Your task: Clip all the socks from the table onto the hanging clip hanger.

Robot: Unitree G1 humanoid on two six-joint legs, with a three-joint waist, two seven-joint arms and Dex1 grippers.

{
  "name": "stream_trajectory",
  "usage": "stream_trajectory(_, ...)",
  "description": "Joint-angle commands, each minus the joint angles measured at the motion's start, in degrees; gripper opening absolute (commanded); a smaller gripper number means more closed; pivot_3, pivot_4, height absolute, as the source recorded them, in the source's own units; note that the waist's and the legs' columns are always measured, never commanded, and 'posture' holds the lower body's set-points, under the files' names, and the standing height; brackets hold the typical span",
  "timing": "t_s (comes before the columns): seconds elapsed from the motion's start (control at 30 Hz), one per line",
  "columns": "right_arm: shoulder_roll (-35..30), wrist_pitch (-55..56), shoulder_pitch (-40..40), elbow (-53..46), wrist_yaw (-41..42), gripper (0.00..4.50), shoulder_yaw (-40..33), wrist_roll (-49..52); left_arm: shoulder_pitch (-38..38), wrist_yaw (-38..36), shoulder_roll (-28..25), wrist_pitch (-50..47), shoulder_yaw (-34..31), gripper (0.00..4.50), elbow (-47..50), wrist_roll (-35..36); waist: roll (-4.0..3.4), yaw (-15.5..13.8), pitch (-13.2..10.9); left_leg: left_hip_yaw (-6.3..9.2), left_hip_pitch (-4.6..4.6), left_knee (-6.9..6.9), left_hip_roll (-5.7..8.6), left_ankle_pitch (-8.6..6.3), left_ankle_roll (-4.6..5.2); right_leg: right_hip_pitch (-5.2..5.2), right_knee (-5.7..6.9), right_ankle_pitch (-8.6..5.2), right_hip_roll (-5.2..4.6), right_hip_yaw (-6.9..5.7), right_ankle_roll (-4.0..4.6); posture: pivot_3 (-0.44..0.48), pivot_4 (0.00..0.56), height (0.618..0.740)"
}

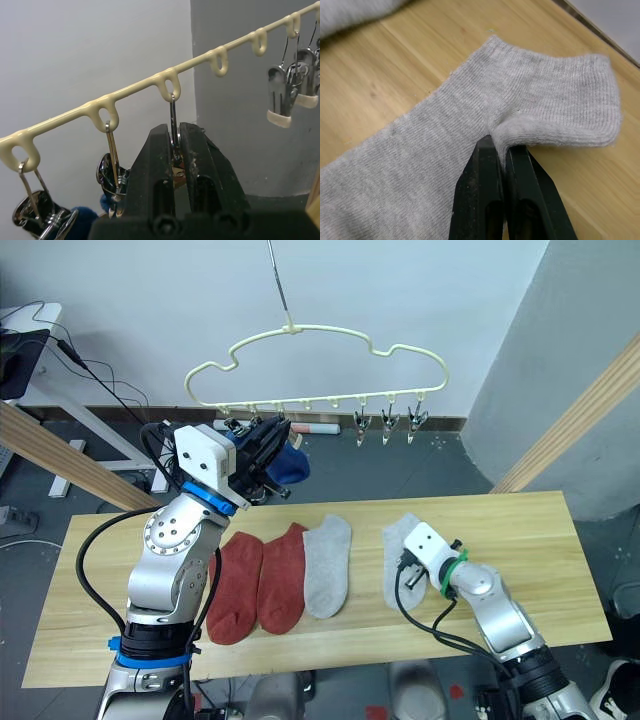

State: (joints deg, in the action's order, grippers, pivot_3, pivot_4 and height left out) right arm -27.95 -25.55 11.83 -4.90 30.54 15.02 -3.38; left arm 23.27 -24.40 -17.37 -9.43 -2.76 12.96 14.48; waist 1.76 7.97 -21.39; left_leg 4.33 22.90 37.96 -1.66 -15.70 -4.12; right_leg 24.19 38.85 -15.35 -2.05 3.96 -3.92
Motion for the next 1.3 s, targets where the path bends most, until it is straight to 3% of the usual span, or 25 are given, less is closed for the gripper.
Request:
stream_trajectory(0.03,-1.7,-0.6,-1.2,-2.3,1.0,0.98,-2.3,0.3,-0.9,0.0,0.2,0.3,0.3,0.0,0.7,-0.1,0.0,0.0,0.0,0.0,0.0,0.0,0.0,0.0,0.0,0.0,0.0,0.0,0.0,0.0,0.0,-0.219,0.392,0.733)
stream_trajectory(0.23,-2.8,-2.8,-4.0,-7.5,-0.5,3.14,-4.7,-0.6,-1.2,0.1,0.6,0.3,0.6,0.0,1.0,0.0,0.0,0.0,0.0,-0.01,0.01,-0.01,0.0,0.0,0.0,0.0,-0.03,0.0,0.0,0.01,0.0,-0.222,0.393,0.733)
stream_trajectory(0.37,0.0,-3.9,-5.6,-13.0,-5.3,4.44,-7.9,-0.3,-1.3,0.1,0.8,0.2,0.6,0.0,1.2,0.0,0.0,0.0,0.0,-0.02,0.01,-0.01,0.0,0.0,0.0,0.0,-0.04,0.0,0.0,0.02,-0.01,-0.22,0.394,0.733)
stream_trajectory(0.4,1.3,-4.4,-5.6,-14.2,-6.3,4.48,-7.9,0.0,-1.3,0.1,0.8,0.2,0.6,0.0,1.2,0.0,0.01,0.0,0.0,-0.04,0.01,-0.01,0.0,0.0,0.0,0.0,-0.04,-0.01,0.0,0.05,-0.01,-0.22,0.394,0.733)
stream_trajectory(0.67,9.1,-5.4,-4.3,-9.7,-11.5,4.48,-5.5,-1.3,-1.3,-0.7,0.9,-0.8,0.5,0.0,1.8,1.4,0.0,0.0,0.0,-0.02,0.01,-0.02,-0.01,0.0,0.0,0.0,-0.08,-0.01,0.02,0.04,-0.01,-0.21,0.389,0.733)
stream_trajectory(1.03,12.6,-9.0,-2.6,0.8,-14.3,4.48,-4.6,-2.3,-1.6,-2.6,-0.3,-2.9,0.3,0.0,3.0,3.8,0.01,0.0,0.0,0.01,-0.03,-0.05,-0.03,0.0,0.0,-0.01,-0.07,-0.01,0.04,0.02,-0.01,-0.195,0.383,0.733)
stream_trajectory(1.3,11.9,-8.2,-3.0,2.3,-12.6,1.85,-4.6,-1.6,-1.6,-3.7,-1.0,-5.2,-0.4,0.0,4.4,5.9,0.01,-0.1,0.0,0.0,-0.06,-0.02,-0.02,0.0,-0.01,-0.06,-0.07,0.0,0.04,0.03,-0.04,-0.191,0.383,0.733)
